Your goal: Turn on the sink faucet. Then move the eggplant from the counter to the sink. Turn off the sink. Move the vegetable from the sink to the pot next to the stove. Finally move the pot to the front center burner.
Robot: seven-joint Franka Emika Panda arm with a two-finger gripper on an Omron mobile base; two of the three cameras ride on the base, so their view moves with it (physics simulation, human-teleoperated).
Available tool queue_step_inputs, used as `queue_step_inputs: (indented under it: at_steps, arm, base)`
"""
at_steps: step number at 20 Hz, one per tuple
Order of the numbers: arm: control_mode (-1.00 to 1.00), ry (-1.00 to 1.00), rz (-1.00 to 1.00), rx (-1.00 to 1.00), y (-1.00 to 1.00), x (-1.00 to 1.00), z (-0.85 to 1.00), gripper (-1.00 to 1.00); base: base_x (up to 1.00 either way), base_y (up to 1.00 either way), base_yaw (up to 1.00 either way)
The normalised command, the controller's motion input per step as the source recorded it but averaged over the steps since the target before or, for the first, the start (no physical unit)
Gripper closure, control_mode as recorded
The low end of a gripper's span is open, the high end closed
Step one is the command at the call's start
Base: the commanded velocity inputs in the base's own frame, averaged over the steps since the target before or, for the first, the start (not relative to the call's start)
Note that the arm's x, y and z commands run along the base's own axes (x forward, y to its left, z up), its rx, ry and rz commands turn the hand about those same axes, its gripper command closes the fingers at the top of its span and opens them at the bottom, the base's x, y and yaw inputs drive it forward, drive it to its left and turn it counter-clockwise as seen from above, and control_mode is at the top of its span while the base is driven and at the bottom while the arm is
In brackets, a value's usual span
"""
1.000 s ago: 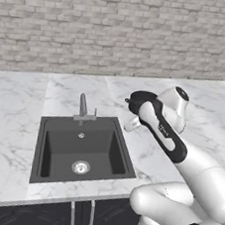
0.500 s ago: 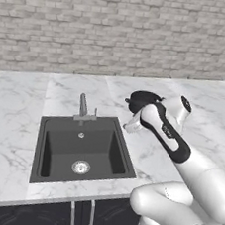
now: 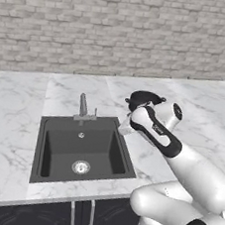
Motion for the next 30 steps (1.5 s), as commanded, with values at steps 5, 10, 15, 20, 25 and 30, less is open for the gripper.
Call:
queue_step_inputs:
  at_steps: [5, 10, 15, 20, 25, 30]
  arm:
    - [-1.00, -0.07, 0.09, 0.02, 0.10, 0.50, -0.13, -1.00]
    - [-1.00, -0.06, 0.10, 0.04, 0.03, 0.51, -0.10, -1.00]
    - [-1.00, -0.04, 0.05, 0.02, 0.02, 0.42, -0.18, -1.00]
    - [-1.00, -0.03, 0.00, 0.00, 0.17, 0.40, -0.26, -1.00]
    - [-1.00, 0.00, 0.00, 0.00, 0.19, 0.31, -0.13, -1.00]
    - [-1.00, 0.00, 0.05, 0.00, 0.07, 0.35, -0.15, -1.00]
  base:
    - [0.00, 0.00, 0.00]
    - [0.00, 0.00, 0.00]
    - [0.00, 0.00, 0.00]
    - [0.00, 0.00, 0.00]
    - [0.00, 0.00, 0.00]
    - [0.00, 0.00, 0.00]
